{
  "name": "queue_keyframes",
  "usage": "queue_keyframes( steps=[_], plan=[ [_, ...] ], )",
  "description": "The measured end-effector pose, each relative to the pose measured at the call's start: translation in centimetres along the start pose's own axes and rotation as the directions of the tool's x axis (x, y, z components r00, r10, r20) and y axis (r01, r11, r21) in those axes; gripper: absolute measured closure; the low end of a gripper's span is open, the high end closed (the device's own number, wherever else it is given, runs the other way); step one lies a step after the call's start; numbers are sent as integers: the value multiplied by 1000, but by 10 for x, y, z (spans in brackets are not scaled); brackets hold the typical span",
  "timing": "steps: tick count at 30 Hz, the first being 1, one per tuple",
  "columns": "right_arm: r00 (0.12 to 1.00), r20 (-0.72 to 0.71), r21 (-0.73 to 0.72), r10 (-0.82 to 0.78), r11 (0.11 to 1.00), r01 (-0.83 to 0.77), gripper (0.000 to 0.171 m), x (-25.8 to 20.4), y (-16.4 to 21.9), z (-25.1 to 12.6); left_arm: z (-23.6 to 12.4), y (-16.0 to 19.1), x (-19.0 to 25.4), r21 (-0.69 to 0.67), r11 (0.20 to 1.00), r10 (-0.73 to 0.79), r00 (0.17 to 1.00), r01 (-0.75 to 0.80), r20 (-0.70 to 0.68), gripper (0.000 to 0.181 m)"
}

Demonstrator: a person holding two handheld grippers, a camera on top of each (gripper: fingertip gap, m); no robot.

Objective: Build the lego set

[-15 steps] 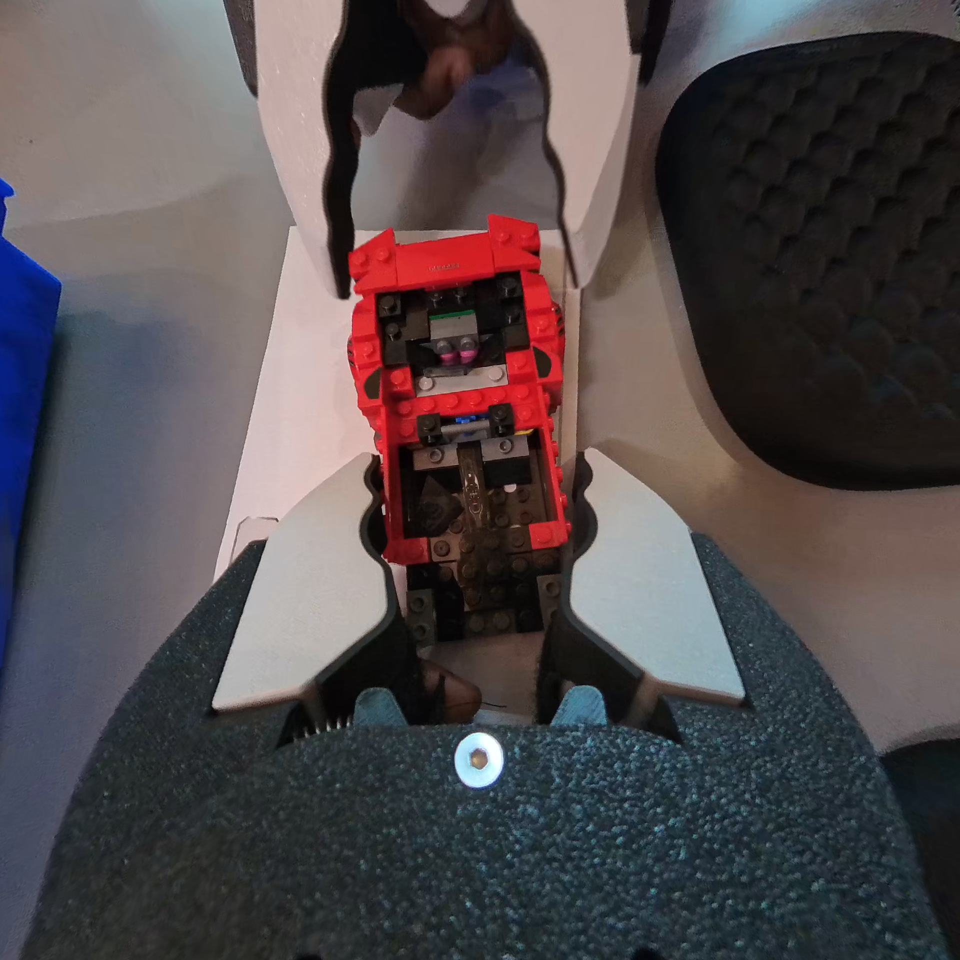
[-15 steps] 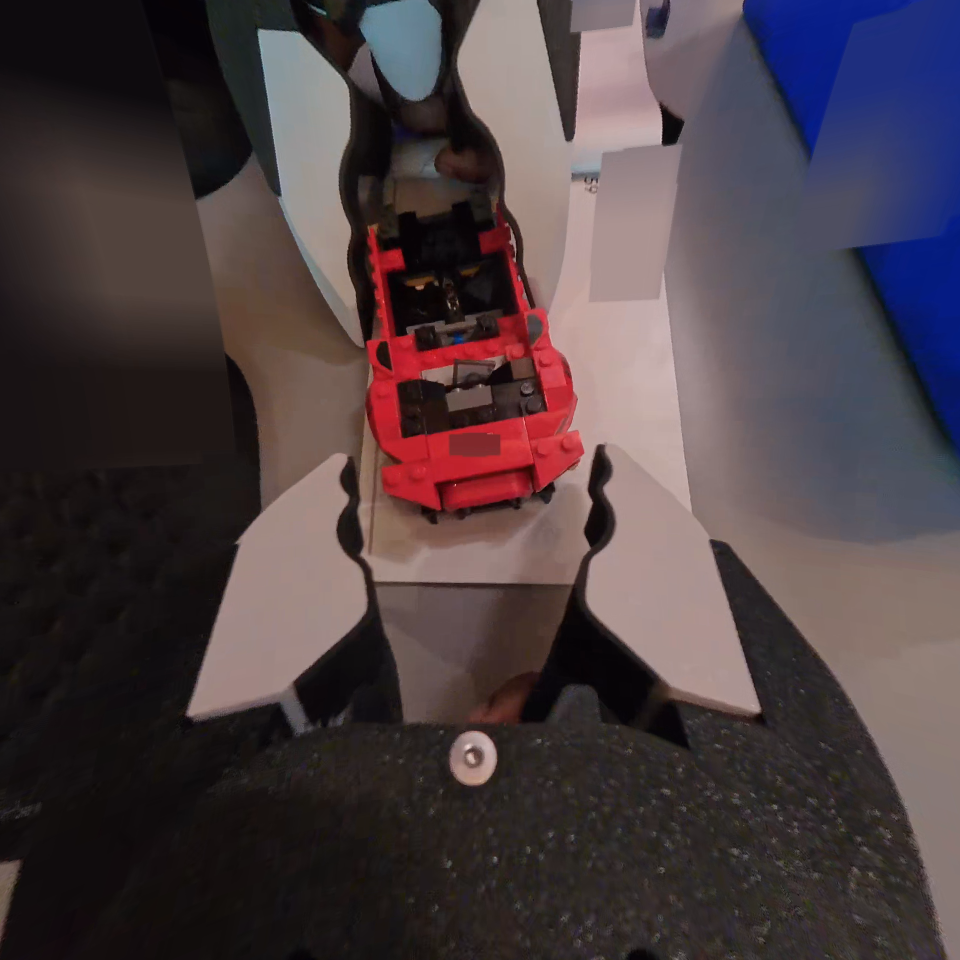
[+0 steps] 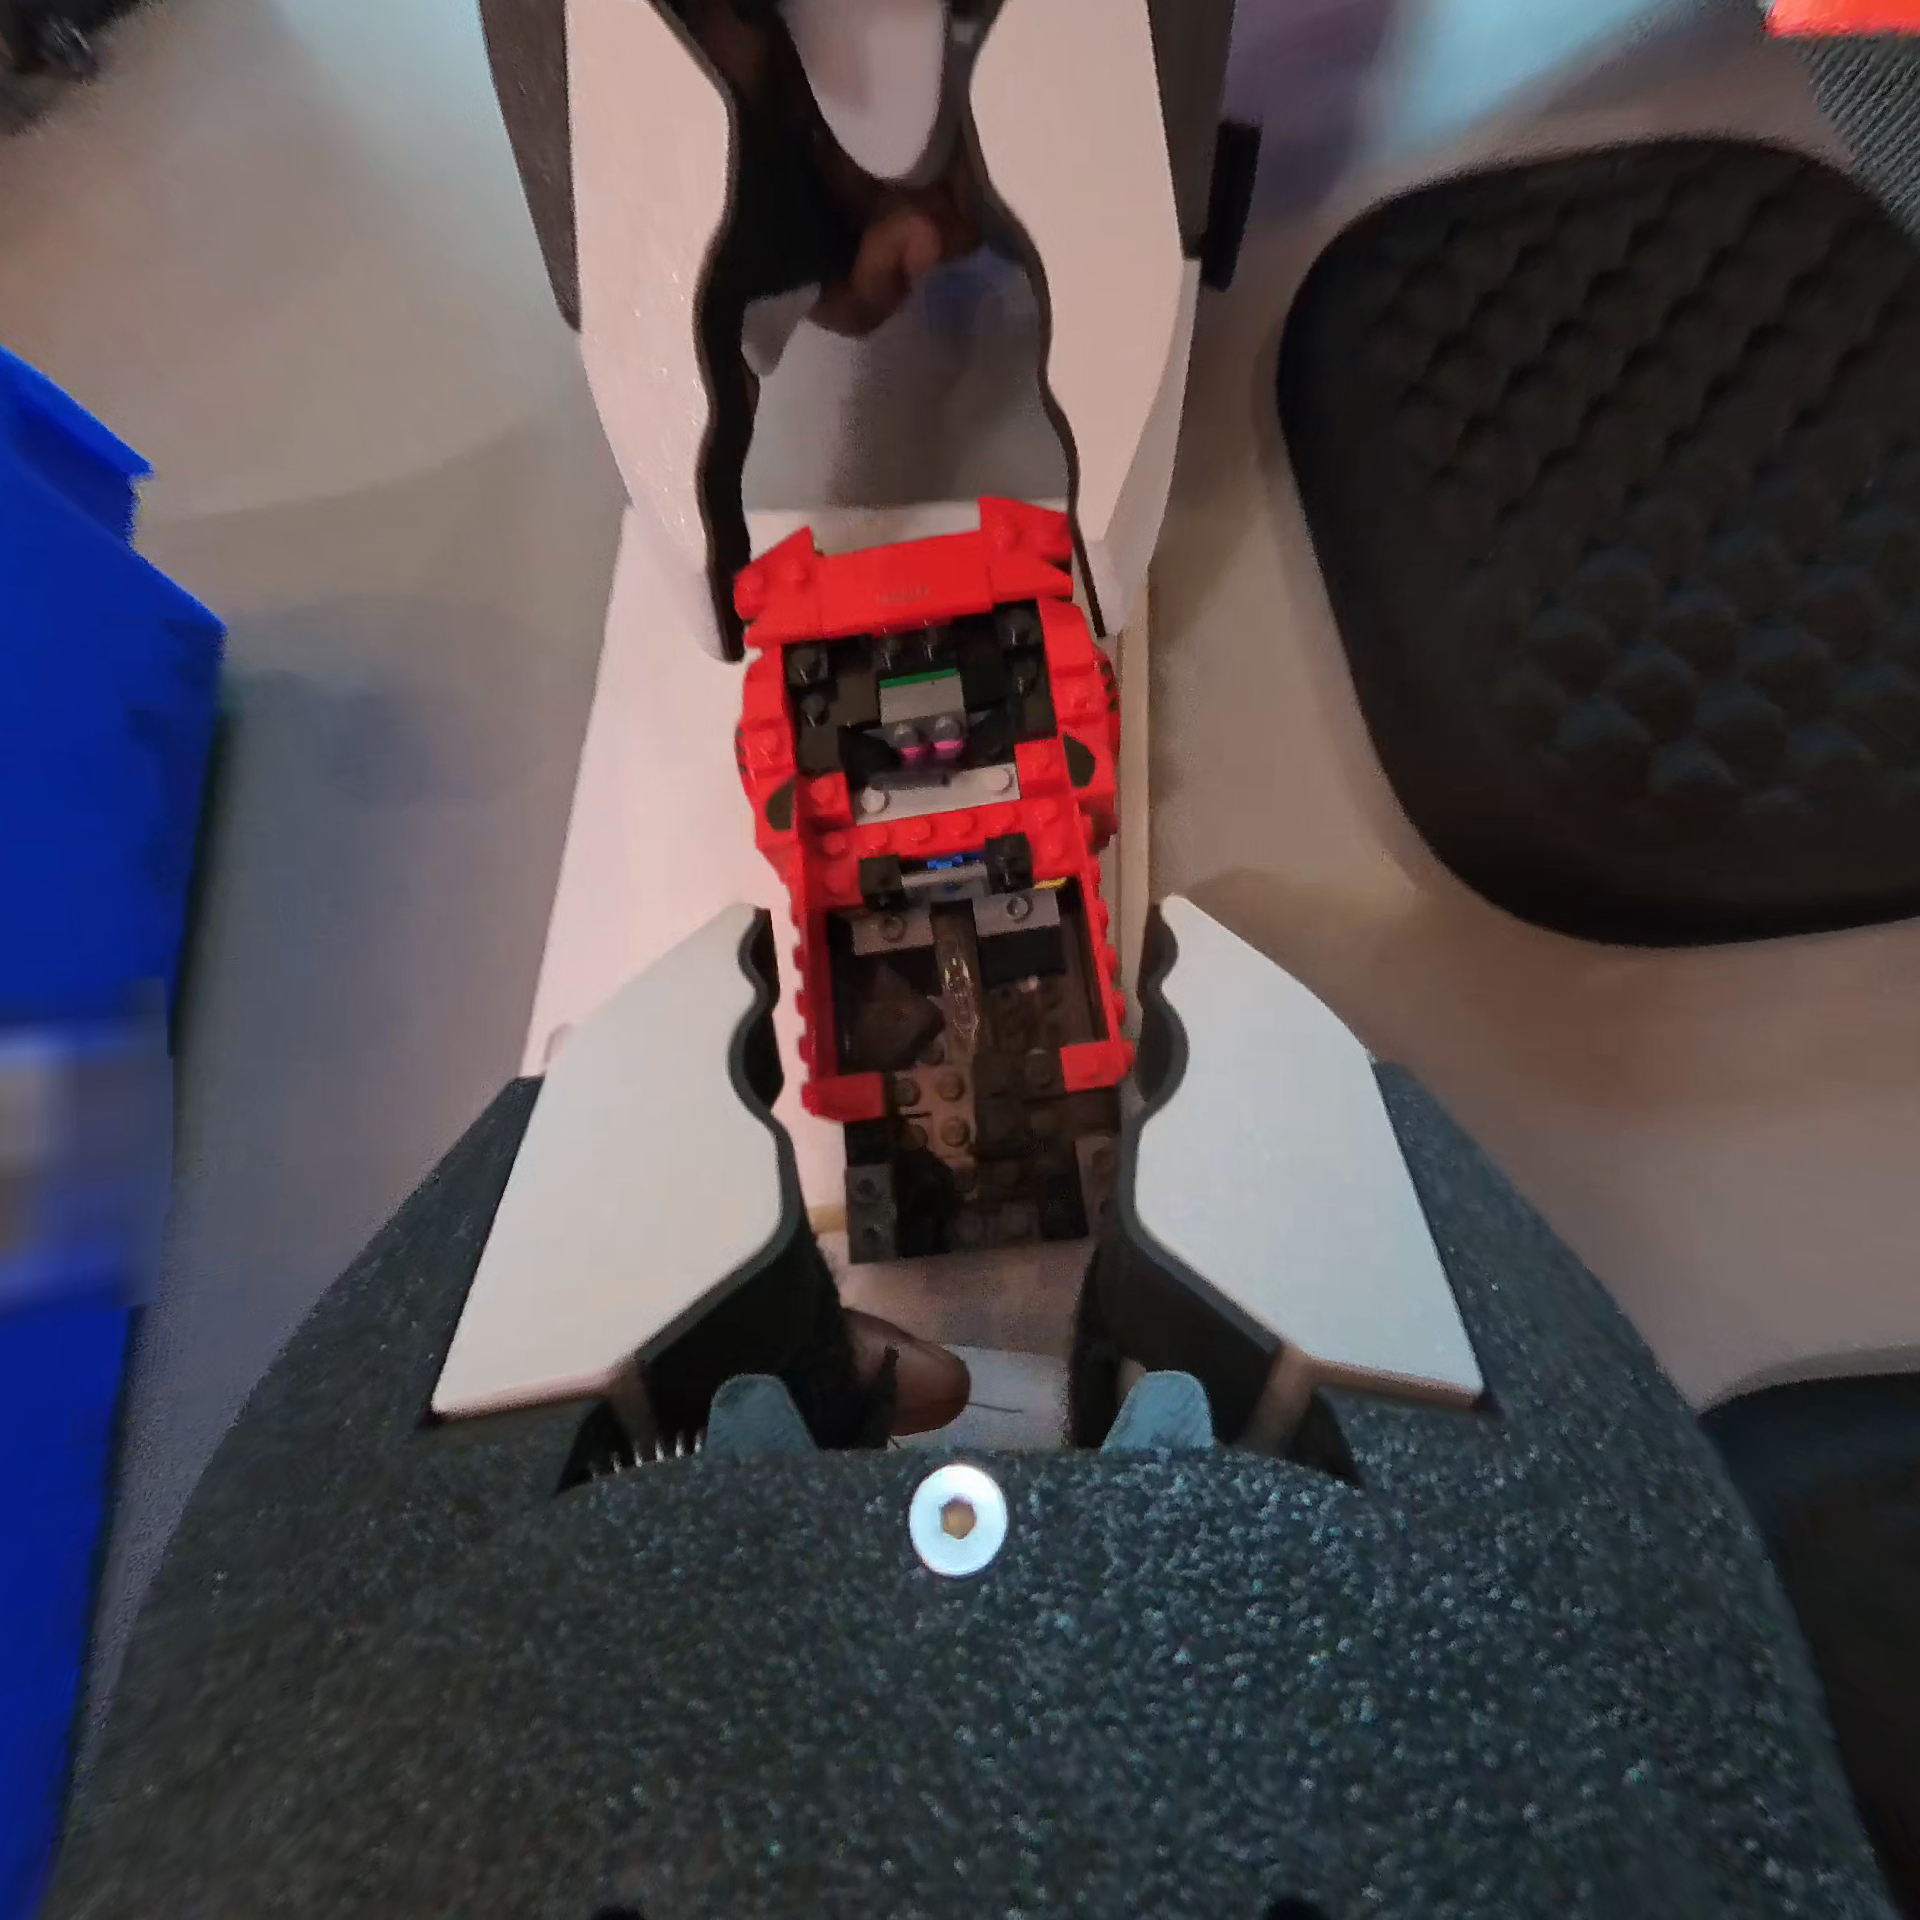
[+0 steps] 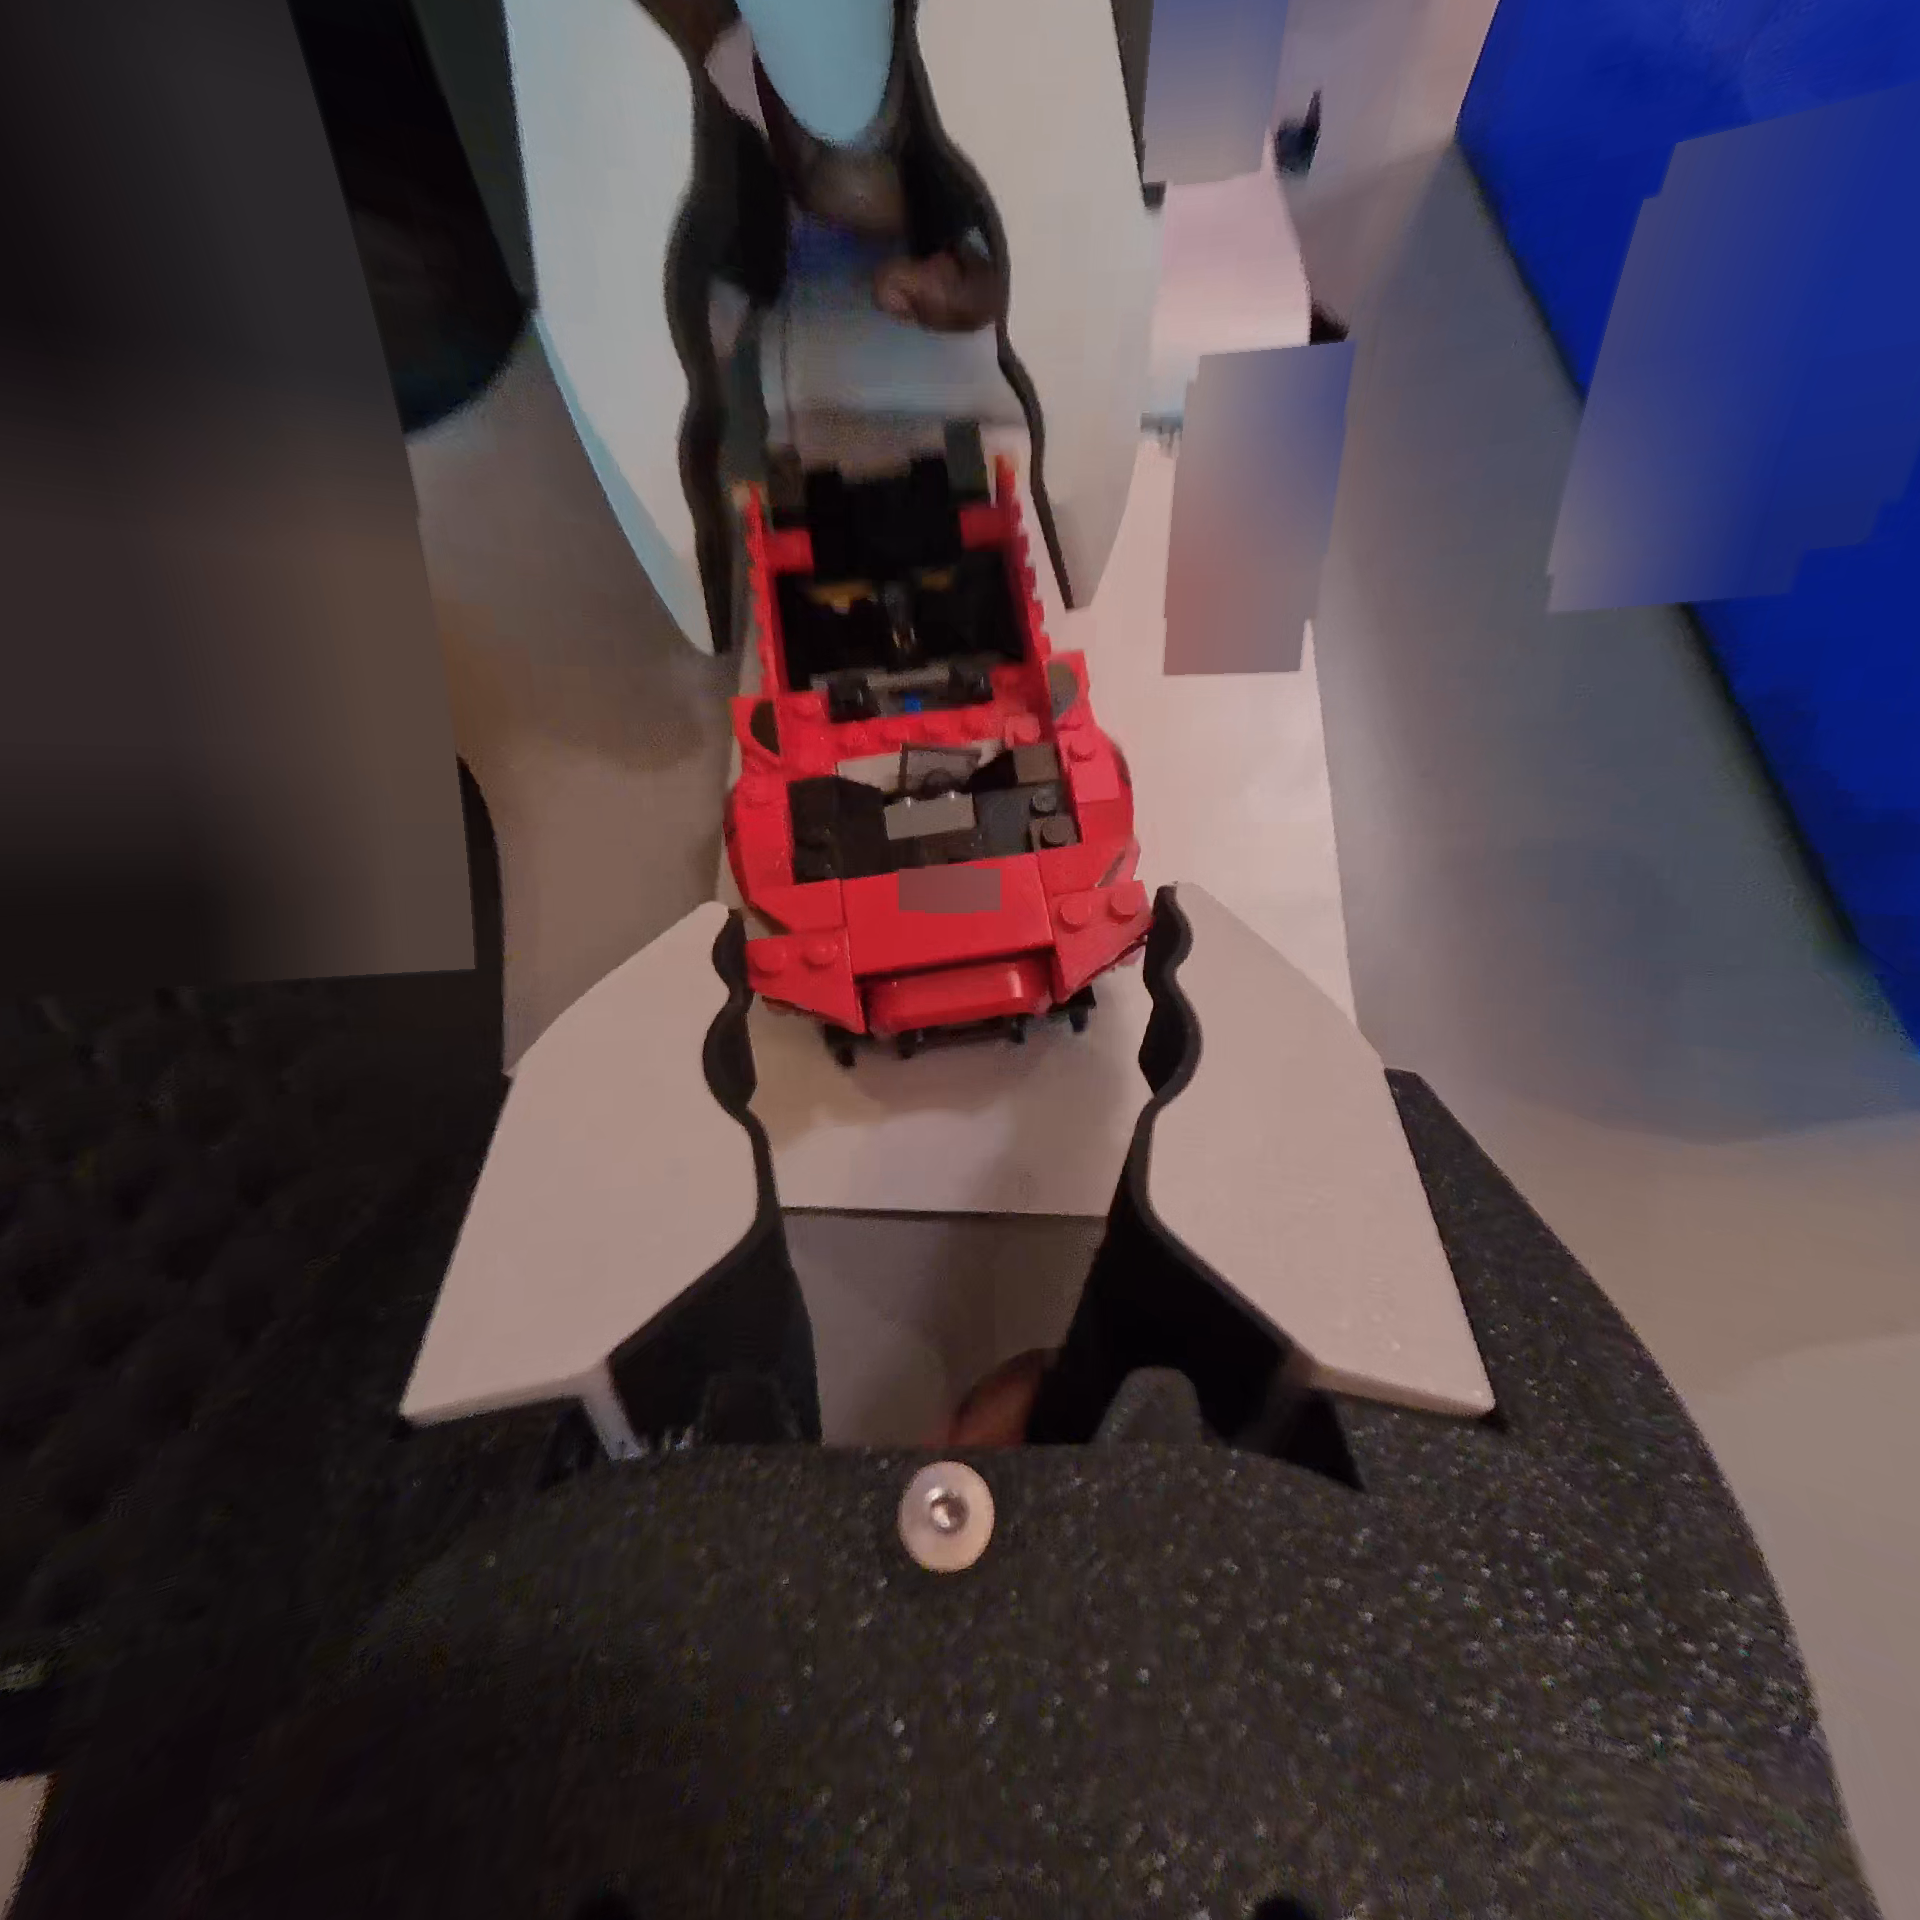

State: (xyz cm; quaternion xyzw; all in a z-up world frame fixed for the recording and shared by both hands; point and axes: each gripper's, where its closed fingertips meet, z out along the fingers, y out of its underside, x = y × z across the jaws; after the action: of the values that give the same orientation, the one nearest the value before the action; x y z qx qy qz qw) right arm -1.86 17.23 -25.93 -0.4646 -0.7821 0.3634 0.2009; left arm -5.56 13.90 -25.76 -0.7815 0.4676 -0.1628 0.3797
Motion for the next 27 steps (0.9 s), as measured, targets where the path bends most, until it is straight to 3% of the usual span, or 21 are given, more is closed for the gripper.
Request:
queue_keyframes(
  steps=[4,8,11,14,19,23,27],
  plan=[
    [999,17,-10,50,999,-50,99,0,3,-3,6,15,3,-83,996,23,1000,-24,-12,105],
    [990,-15,13,137,990,-137,103,5,-9,-25,0,7,0,-34,999,1,1000,-1,-4,105],
    [955,-170,-60,243,965,-256,136,13,-15,-31,0,8,-3,-27,999,-17,1000,17,7,105],
    [858,-381,-74,345,913,-400,152,5,-26,-20,4,8,-1,-23,999,-34,999,34,1,105],
    [760,-561,-62,329,898,-435,154,-23,-32,-3,6,24,4,-170,984,-55,998,47,-40,96],
    [709,-584,-6,395,872,-490,154,-29,-28,3,2,28,11,-198,978,-76,996,65,-51,100],
    [648,-656,1,386,859,-511,157,-20,-28,1,-1,21,26,-181,965,-210,974,192,-84,101]
  ],
)
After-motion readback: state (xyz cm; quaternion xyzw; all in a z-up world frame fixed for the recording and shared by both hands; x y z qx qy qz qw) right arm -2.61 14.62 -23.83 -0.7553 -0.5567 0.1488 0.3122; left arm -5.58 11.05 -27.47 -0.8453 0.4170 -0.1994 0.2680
